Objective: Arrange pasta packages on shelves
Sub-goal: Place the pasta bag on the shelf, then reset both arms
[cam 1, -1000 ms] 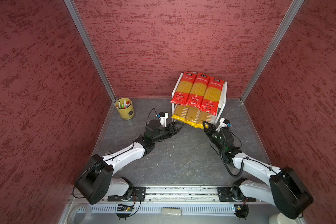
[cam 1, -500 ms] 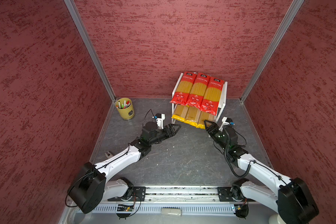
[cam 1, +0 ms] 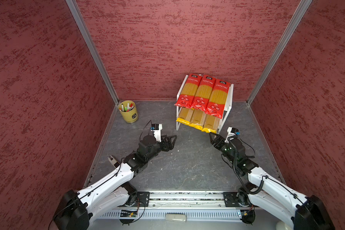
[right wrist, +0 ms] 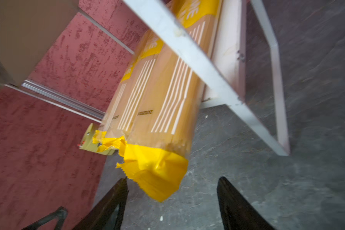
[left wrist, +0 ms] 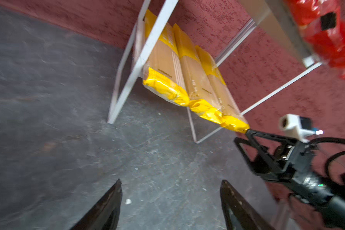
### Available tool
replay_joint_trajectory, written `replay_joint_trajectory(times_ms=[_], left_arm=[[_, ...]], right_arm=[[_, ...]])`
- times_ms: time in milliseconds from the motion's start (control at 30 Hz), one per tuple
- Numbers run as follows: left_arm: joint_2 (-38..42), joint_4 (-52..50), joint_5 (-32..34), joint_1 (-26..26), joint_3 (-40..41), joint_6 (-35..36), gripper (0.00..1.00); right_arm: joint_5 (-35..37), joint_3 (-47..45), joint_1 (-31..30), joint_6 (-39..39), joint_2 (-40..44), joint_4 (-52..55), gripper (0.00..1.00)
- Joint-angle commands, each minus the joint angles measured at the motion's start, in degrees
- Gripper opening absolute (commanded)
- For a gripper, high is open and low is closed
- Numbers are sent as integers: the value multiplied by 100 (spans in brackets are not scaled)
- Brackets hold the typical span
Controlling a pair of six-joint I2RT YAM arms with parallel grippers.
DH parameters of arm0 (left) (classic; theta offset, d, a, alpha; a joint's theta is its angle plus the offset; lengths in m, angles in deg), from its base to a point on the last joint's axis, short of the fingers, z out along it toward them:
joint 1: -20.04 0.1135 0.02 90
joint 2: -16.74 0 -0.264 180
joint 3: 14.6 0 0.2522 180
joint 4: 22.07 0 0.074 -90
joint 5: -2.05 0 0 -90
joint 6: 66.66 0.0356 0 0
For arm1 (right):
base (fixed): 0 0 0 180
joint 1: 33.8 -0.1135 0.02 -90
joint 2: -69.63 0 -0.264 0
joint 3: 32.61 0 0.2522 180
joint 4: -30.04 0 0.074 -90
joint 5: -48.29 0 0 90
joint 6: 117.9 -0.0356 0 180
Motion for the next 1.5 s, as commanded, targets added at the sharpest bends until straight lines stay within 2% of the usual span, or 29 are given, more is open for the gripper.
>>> replay_joint_trajectory(times_ms=[0, 100, 200, 333, 400, 567, 667, 800, 933, 1133, 1267, 1333, 1467], left_arm=[[44, -16, 1731, -68, 161, 1488, 79], [-236, 468, 2765, 22, 214, 2082, 81], [-449, 937, 3552, 342, 293, 2455, 82], [-401, 1356, 3758, 1009, 578, 2633, 83], [-405, 1596, 3741, 1366, 751, 2697, 83], [-737, 2560, 3084, 2369, 1196, 2571, 83], [-1148, 2943, 2508, 2911, 1280, 2316, 83], [-1602, 3263, 2185, 3085, 1275, 2440, 84], [-1873, 3582, 1897, 3265, 1258, 2495, 84], [-2336, 4467, 1197, 3782, 1333, 2388, 84], [-3034, 5175, 305, 4242, 1315, 2149, 85], [-3050, 4878, 66, 4215, 1183, 2243, 85], [-3573, 5493, -102, 4171, 1215, 2380, 86]], right_arm=[[1381, -23, -22, 1067, 16, 192, 74], [2087, -144, -28, 1837, -214, -398, 76], [2423, -486, -21, 2903, -397, -1589, 76], [3290, -742, 12, 3807, -665, -2931, 79], [3453, -700, 113, 4177, -919, -3342, 79], [3629, -435, 415, 4657, -1775, -4151, 81], [3573, -212, 628, 4725, -2066, -4175, 81], [3554, -144, 801, 4905, -1830, -3422, 81], [3122, -407, 1411, 4323, -1653, -3226, 79], [3144, -631, 1652, 4674, -2763, -4902, 80], [2909, -595, 1746, 5148, -3386, -5764, 80], [2754, -537, 1880, 5016, -3643, -5791, 80], [2349, -420, 1967, 5010, -3645, -5455, 82]])
